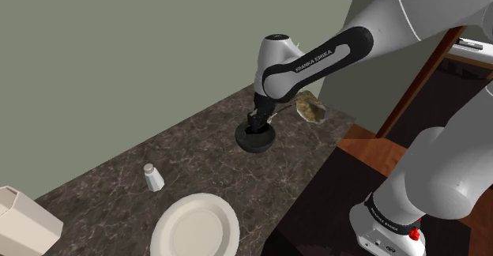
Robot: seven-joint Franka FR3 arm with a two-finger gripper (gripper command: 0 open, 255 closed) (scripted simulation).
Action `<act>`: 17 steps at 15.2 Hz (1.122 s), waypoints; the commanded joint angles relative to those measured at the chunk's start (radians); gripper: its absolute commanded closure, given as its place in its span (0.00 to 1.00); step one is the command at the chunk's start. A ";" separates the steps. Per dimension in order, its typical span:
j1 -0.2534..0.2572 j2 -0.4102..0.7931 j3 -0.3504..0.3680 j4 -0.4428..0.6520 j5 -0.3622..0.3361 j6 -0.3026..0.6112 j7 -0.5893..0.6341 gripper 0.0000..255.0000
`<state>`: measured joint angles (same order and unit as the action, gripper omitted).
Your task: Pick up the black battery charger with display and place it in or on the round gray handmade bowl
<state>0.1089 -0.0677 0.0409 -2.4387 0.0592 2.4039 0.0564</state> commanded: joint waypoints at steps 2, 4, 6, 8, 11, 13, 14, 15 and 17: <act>0.000 0.030 0.000 -0.011 0.001 0.042 -0.002 1.00; 0.000 0.050 0.000 -0.018 0.002 0.069 -0.004 1.00; 0.000 0.050 0.000 -0.018 0.002 0.069 -0.004 1.00; 0.000 0.050 0.000 -0.018 0.002 0.069 -0.004 1.00; 0.000 0.050 0.000 -0.018 0.002 0.069 -0.004 1.00; 0.000 0.050 0.000 -0.018 0.002 0.069 -0.004 0.00; 0.000 0.050 0.000 -0.018 0.002 0.069 -0.004 0.00; 0.000 0.050 0.000 -0.018 0.002 0.069 -0.004 0.00; 0.000 0.050 0.000 -0.018 0.002 0.069 -0.004 0.00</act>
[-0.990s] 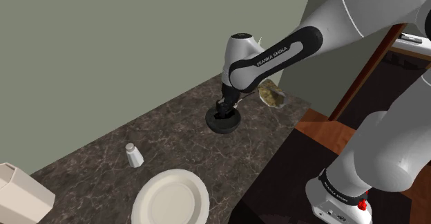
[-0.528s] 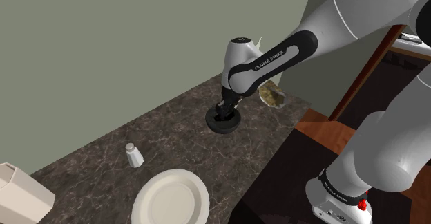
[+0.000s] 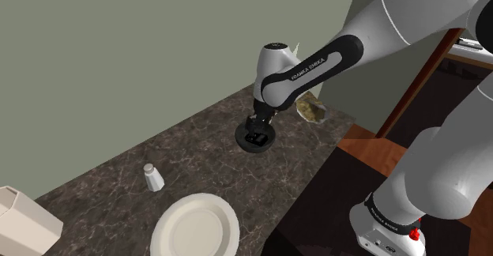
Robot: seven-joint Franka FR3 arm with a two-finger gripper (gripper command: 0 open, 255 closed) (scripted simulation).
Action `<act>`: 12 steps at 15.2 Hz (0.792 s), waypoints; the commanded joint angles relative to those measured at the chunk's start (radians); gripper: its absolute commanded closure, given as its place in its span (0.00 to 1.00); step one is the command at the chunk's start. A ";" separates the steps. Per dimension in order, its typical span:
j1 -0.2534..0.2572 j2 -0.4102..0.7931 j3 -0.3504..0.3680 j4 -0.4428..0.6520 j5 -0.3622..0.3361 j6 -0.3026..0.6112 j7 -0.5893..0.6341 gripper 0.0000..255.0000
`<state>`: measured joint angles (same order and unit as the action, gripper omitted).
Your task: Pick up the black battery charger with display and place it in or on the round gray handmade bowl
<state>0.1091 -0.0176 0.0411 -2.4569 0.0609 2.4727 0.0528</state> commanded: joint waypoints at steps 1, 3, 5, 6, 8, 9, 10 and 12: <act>-0.001 -0.028 -0.001 0.008 -0.001 -0.036 0.000 0.00; -0.002 -0.079 -0.002 0.028 -0.002 -0.107 0.001 0.00; -0.003 -0.097 -0.003 0.038 -0.003 -0.135 0.001 0.00; -0.003 -0.097 -0.003 0.038 -0.003 -0.135 0.001 0.00; -0.003 -0.097 -0.003 0.038 -0.003 -0.135 0.001 0.00; -0.003 -0.097 -0.003 0.038 -0.003 -0.135 0.001 0.00; -0.003 -0.097 -0.003 0.038 -0.003 -0.135 0.001 0.00; -0.003 -0.097 -0.003 0.038 -0.003 -0.135 0.001 0.00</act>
